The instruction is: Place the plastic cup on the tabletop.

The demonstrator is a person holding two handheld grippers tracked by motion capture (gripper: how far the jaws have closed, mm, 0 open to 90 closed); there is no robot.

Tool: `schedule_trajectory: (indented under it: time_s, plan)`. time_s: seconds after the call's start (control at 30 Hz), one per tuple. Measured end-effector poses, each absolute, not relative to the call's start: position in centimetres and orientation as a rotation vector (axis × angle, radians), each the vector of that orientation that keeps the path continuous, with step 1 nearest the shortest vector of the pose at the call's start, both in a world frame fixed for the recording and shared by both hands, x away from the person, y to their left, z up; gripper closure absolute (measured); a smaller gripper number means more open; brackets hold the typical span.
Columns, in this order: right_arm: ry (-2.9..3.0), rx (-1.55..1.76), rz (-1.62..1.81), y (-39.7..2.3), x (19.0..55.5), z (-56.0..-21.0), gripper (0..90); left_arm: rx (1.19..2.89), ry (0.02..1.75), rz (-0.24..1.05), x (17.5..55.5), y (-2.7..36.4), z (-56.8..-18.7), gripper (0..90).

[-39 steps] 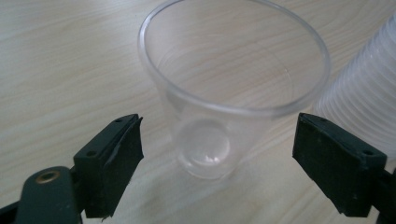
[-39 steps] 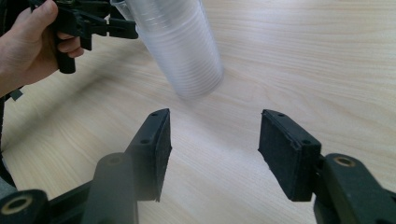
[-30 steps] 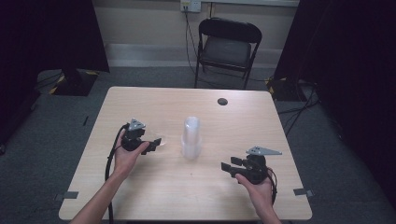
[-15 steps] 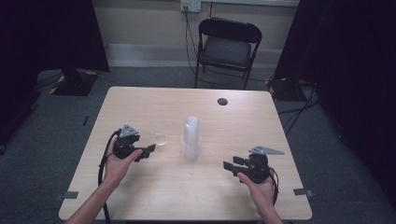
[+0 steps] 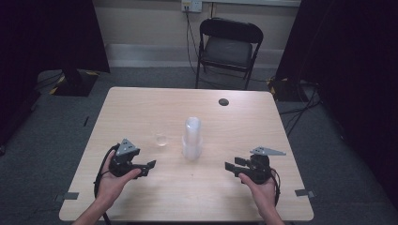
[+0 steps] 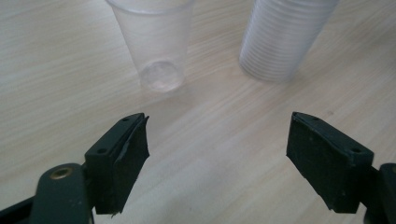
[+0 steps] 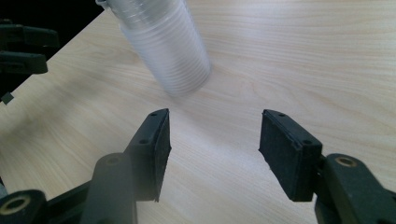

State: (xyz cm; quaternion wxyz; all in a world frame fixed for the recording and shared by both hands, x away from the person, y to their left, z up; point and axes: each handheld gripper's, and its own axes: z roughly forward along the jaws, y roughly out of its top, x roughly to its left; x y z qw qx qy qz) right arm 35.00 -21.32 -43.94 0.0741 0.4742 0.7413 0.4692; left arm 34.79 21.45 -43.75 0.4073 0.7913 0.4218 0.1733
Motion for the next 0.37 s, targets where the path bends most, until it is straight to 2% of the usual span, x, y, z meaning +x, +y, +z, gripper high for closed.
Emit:
schedule_trajectory:
  time_s: [0.37]
  plan:
    - [2.236, 1.406, 1.391, -21.1, 35.3, -44.1, 43.6, 1.959, 1.08, 0.421, 33.9, 22.6, -45.2, 19.7]
